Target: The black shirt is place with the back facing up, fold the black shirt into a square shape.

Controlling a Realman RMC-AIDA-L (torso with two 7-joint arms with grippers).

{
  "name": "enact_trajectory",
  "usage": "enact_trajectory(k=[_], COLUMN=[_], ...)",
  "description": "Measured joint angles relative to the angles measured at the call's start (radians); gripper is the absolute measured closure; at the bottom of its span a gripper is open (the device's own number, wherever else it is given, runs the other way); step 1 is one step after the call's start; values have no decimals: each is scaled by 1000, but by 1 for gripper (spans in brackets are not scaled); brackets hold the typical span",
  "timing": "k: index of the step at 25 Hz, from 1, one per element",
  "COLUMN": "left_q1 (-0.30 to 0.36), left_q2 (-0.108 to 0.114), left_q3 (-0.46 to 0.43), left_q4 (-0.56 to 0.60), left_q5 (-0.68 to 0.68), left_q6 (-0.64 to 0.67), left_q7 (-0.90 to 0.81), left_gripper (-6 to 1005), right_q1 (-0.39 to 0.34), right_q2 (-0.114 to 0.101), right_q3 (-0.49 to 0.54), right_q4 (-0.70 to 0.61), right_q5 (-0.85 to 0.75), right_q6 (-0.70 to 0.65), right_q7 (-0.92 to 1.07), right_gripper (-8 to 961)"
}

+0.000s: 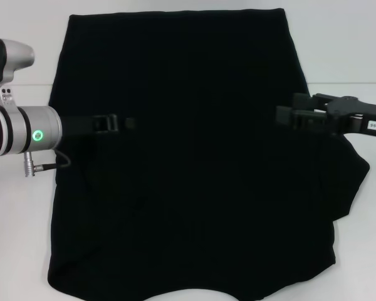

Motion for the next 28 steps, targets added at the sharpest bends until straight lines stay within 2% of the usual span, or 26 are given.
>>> enact_trajectory(k=[2,6,11,14,20,22,24,28], left_q1=[2,12,47,72,99,109,121,137], left_q2=[1,0,-7,-13,-25,-30,-34,-39], left_q3=[-2,-5,-10,-9,1,1,2,2], left_q4=[15,39,47,43,27,27,27,31], left_q5=[-34,-124,-231,-272,-270,-270,-270,-271], left_q6=[100,314,501,554,633,667,699,727], left_q7=[79,263,547,679,875,933,981,1023], left_gripper=[874,819,597,490,249,159,123,51], right_q1=[-9,-36,-62,-64,-53,-50,-47,-42], right_q2=[-10,-56,-103,-131,-190,-201,-208,-207], right_q3=[7,0,-3,-3,-5,-6,-7,-11], right_q4=[-11,-23,-30,-32,-29,-29,-26,-7], right_q5=[-1,-12,-84,-142,-273,-306,-335,-374], right_q6=[-6,-10,-19,-25,-37,-36,-36,-28], right_q7=[37,175,326,414,605,656,695,730], right_gripper=[69,70,70,70,70,71,71,71])
